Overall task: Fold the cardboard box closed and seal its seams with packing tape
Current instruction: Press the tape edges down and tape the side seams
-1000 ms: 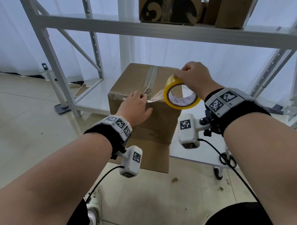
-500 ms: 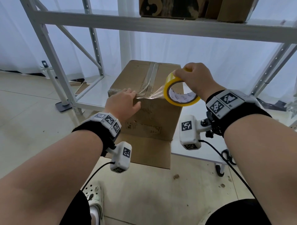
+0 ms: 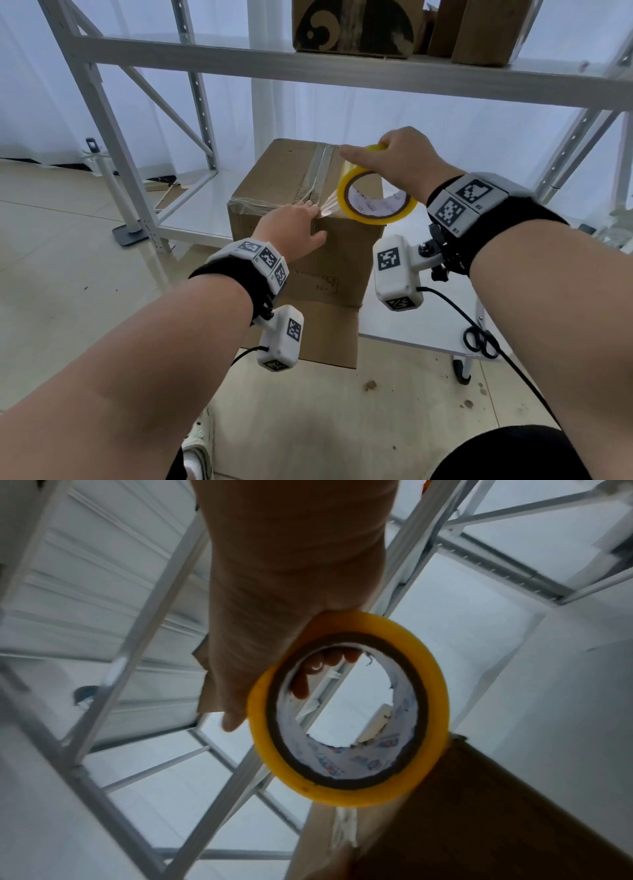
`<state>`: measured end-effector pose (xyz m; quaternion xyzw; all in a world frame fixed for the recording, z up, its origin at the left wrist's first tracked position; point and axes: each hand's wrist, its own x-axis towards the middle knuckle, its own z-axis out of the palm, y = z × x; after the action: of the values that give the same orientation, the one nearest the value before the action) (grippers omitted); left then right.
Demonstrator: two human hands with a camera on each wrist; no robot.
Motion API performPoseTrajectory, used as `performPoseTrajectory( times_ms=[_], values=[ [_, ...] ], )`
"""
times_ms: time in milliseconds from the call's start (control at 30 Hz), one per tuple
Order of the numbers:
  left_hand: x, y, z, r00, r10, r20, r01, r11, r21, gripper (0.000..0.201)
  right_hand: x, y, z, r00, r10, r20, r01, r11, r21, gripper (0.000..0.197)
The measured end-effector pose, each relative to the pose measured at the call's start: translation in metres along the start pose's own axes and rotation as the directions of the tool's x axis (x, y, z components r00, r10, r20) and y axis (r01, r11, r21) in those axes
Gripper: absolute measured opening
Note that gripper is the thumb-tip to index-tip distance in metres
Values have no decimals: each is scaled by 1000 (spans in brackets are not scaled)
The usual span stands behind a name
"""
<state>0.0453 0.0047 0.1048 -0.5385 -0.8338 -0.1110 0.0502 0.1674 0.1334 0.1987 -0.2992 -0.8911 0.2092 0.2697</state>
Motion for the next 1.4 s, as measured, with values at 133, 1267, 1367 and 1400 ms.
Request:
performPoseTrajectory(
  times_ms=[133, 1267, 1367, 1400],
  values=[
    [-4, 0, 1, 1000, -13, -20, 12, 999, -38, 57, 1, -4, -17, 1000, 13, 3, -13, 986, -169, 51],
    [9, 24, 10, 989, -92, 118, 64, 973, 224, 78, -12, 43, -6, 987, 159, -3, -155, 953, -260, 35],
    [6, 23, 12, 992, -73, 105, 47, 972, 231, 78, -14, 49, -9, 978, 200, 56, -170, 927, -333, 37],
    [5, 23, 13, 992, -70, 103, 45, 972, 229, 78, -16, 54, -9, 972, 220, 79, -177, 913, -367, 38]
  ],
)
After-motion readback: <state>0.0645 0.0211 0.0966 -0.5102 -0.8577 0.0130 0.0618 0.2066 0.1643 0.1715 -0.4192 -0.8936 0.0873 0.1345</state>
